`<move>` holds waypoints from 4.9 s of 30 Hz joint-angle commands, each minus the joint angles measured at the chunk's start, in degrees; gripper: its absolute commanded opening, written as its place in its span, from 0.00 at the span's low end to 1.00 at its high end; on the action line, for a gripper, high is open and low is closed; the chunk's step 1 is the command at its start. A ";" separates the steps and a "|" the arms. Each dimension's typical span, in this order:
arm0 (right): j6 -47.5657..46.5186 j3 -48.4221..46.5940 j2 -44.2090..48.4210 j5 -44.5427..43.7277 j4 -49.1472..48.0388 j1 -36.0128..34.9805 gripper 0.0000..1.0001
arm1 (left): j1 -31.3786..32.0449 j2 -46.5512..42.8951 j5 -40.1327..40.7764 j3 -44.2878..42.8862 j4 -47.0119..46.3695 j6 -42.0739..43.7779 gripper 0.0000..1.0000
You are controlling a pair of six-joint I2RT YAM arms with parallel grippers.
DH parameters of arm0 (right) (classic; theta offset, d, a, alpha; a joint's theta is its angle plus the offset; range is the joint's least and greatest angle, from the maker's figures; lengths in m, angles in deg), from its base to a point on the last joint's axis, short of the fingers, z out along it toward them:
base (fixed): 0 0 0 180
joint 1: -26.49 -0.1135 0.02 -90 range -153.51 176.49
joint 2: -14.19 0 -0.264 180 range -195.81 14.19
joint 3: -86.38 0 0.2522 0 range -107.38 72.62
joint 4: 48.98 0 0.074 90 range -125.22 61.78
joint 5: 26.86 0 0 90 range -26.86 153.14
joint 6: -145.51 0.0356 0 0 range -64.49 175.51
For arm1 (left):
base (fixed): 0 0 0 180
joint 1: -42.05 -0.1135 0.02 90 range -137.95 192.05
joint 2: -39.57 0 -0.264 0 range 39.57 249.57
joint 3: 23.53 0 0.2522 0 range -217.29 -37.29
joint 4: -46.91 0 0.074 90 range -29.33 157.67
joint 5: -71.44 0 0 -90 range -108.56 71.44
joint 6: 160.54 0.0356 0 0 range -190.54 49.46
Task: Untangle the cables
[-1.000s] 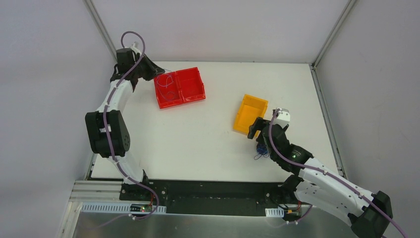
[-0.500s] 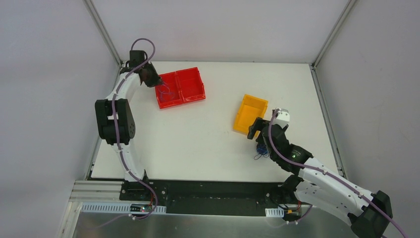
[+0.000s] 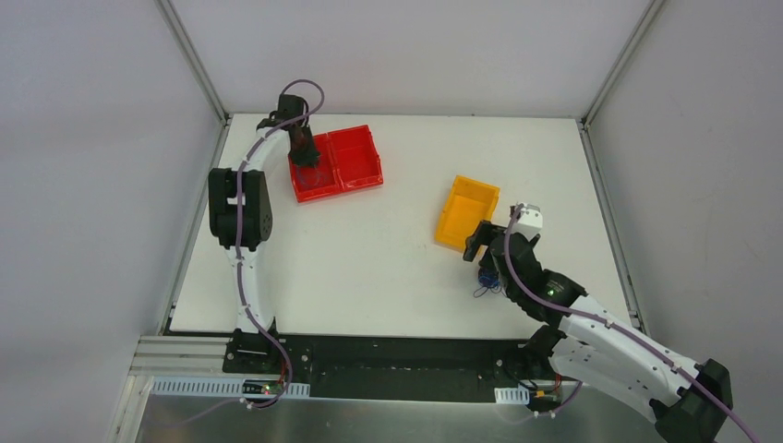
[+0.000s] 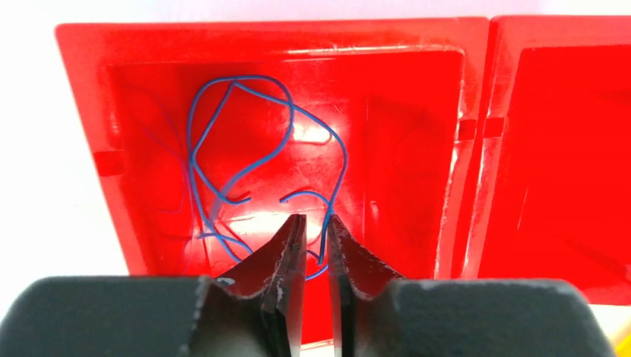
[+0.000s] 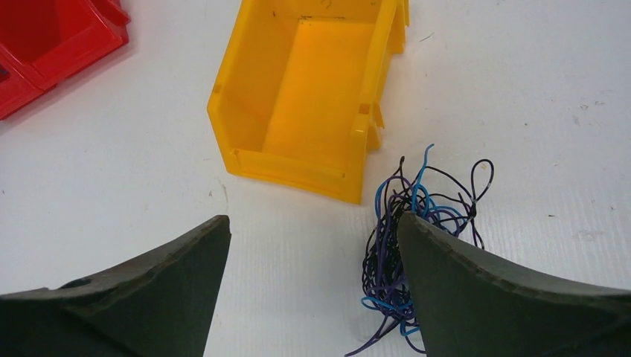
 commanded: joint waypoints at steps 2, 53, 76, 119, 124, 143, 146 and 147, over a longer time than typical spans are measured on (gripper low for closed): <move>1.23 -3.14 0.00 -1.07 3.18 0.35 0.87 | 1.28 -6.45 1.25 -2.43 1.27 3.03 0.31; 24.94 -8.18 -10.05 39.15 1.95 1.31 0.00 | 23.87 -66.47 -7.67 55.79 -15.79 -2.63 0.97; 6.70 -12.91 -20.28 26.01 -2.79 3.06 0.76 | 26.43 -56.75 -11.72 59.02 -21.79 -8.28 0.93; -1.94 -12.72 -44.71 36.98 -12.42 -2.49 0.15 | 30.12 -36.18 -11.60 55.41 -29.65 -13.11 0.04; 0.00 -11.79 -39.17 26.18 -7.87 -2.42 0.00 | 29.02 -40.65 -5.31 55.80 -24.35 -12.24 0.00; 10.21 -4.86 -6.86 9.38 15.04 13.87 0.00 | 13.72 -69.79 22.54 64.73 -8.30 -15.29 0.00; 11.19 -5.36 -4.63 8.47 16.49 14.65 0.00 | 13.68 -71.08 26.96 64.37 -5.36 -16.87 0.00; 11.41 -5.77 -4.22 7.58 17.38 14.93 0.00 | 13.68 -71.80 29.54 64.21 -3.51 -17.94 0.00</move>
